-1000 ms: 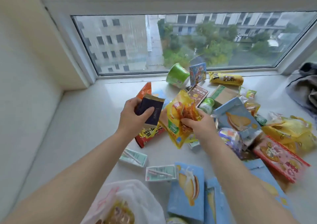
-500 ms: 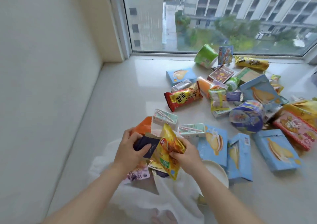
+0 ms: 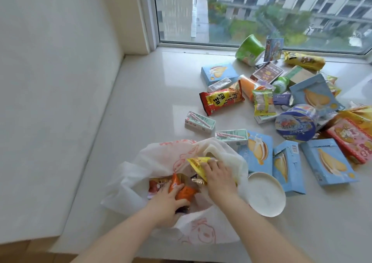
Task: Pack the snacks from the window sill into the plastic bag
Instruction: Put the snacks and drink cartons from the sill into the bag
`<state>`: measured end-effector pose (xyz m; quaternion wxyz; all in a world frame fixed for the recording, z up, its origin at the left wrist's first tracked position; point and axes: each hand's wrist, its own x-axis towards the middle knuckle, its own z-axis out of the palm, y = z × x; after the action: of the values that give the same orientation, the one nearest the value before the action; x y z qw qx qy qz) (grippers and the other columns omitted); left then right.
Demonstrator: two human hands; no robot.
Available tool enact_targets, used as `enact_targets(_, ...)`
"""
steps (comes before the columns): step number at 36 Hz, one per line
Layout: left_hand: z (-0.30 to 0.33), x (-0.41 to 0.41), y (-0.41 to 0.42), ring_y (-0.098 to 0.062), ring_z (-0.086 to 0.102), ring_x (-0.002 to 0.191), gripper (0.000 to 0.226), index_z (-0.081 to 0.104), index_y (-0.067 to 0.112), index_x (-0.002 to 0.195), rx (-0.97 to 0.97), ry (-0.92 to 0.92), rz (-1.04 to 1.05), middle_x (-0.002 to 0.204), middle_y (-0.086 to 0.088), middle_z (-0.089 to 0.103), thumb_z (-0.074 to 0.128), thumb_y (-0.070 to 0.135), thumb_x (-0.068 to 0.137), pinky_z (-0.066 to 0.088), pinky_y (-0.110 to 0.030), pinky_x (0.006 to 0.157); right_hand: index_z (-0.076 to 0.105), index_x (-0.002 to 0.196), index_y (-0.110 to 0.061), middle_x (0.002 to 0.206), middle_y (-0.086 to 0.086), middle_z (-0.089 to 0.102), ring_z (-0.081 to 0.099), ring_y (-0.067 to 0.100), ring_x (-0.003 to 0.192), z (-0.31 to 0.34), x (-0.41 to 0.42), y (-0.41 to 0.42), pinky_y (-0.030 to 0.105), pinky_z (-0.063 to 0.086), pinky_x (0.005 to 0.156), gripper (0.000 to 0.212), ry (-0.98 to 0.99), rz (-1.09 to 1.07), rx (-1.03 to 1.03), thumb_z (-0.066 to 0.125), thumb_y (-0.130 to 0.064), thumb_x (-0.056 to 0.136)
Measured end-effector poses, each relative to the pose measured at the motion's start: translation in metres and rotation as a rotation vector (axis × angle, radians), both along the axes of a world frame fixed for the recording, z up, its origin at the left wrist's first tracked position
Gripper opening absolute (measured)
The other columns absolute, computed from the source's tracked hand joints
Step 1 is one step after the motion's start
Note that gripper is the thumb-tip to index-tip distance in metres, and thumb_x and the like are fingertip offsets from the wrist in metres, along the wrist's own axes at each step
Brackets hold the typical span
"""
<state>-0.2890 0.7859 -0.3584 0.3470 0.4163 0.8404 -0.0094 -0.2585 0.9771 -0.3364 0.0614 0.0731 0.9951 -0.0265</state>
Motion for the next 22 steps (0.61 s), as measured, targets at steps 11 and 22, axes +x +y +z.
enact_targets(11,-0.005,-0.068,-0.005,-0.026,0.026,0.139,0.049,0.053,0.031,0.128,0.018,0.464,0.278,0.148,0.001,0.035,0.066,0.029,0.081,0.017,-0.048,0.112,0.059,0.11,-0.015,0.108,0.005,0.063,0.044,0.021,0.097,-0.007,0.003,0.001,0.032,0.045,0.087,0.065,0.143,-0.086,-0.264,0.074,0.001,0.05)
enact_targets(22,0.03,-0.134,0.009,-0.027,0.051,0.084,0.026,0.05,0.014,0.102,0.33,0.126,1.162,0.101,-0.011,0.059,0.03,0.03,0.101,0.04,-0.032,0.071,0.024,0.146,-0.027,0.155,0.004,0.024,0.022,0.026,0.143,-0.002,-0.005,-0.024,0.046,0.011,0.118,0.073,-0.273,0.277,-0.073,0.062,-0.022,0.083)
